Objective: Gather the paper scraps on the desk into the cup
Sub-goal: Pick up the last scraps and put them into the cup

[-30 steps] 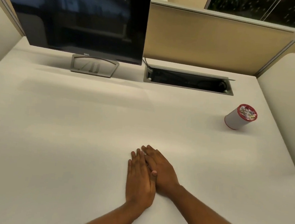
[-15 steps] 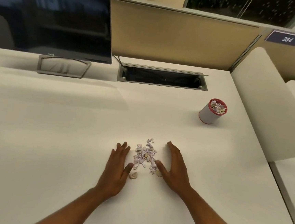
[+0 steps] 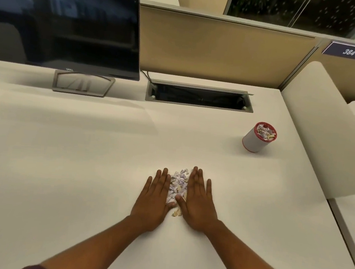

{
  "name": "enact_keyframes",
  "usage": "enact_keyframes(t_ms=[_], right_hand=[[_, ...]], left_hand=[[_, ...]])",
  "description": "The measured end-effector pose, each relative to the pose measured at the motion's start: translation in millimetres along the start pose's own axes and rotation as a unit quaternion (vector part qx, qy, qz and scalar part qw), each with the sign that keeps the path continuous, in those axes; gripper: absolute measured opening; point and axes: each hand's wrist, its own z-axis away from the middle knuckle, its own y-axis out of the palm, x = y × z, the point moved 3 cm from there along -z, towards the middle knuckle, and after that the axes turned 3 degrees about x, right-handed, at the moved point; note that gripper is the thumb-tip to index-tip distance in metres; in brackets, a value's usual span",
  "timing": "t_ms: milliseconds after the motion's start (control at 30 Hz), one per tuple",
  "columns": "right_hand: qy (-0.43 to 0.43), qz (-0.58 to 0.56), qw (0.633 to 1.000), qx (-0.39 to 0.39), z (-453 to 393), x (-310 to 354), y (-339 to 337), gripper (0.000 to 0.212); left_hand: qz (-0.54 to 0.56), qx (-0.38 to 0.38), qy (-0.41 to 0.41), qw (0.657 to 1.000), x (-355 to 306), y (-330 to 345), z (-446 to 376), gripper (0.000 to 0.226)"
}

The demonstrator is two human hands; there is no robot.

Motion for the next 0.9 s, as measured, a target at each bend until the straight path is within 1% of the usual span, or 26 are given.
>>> enact_keyframes(t_ms=[100, 200, 267, 333, 400, 467, 600, 767, 833, 900], right_hand=[[-0.067, -0.036, 0.997, 0.010, -10, -3, -8, 0.101], [-0.121, -0.058, 0.991, -0.015, -11, -1, -12, 0.111], [-0.139, -0.040, 0.989, -0.039, -11, 6, -8, 0.109], [-0.135, -0.014, 0.988, -0.078, -13, 15, -5, 0.100], [-0.113, -0.008, 0.986, -0.122, -19, 22, -3, 0.090], [-0.099, -0.002, 0.984, -0.147, -24, 26, 0, 0.080], [-0.115, 0.034, 0.981, -0.155, -33, 33, 1, 0.052], [-0.145, 0.048, 0.972, -0.178, -39, 42, -2, 0.024], [-0.137, 0.058, 0.970, -0.191, -38, 41, -2, 0.017], [-0.119, 0.064, 0.970, -0.202, -37, 39, -3, 0.017]], left_hand=[[0.018, -0.008, 0.005, 1.000, 11, -4, 0, 0.087], [0.000, -0.045, 0.017, 0.999, 33, -7, 8, 0.078], [-0.011, -0.057, 0.022, 0.998, 43, -6, 15, 0.073], [-0.011, -0.062, 0.018, 0.998, 47, -3, 21, 0.068], [-0.003, -0.068, 0.013, 0.998, 47, -1, 23, 0.065], [-0.005, -0.071, 0.005, 0.997, 46, 0, 25, 0.064], [0.010, -0.071, -0.001, 0.997, 46, 0, 26, 0.062], [0.012, -0.071, -0.002, 0.997, 47, 1, 26, 0.064], [0.011, -0.073, -0.005, 0.997, 47, 1, 26, 0.064], [0.015, -0.075, -0.005, 0.997, 48, 1, 26, 0.064]])
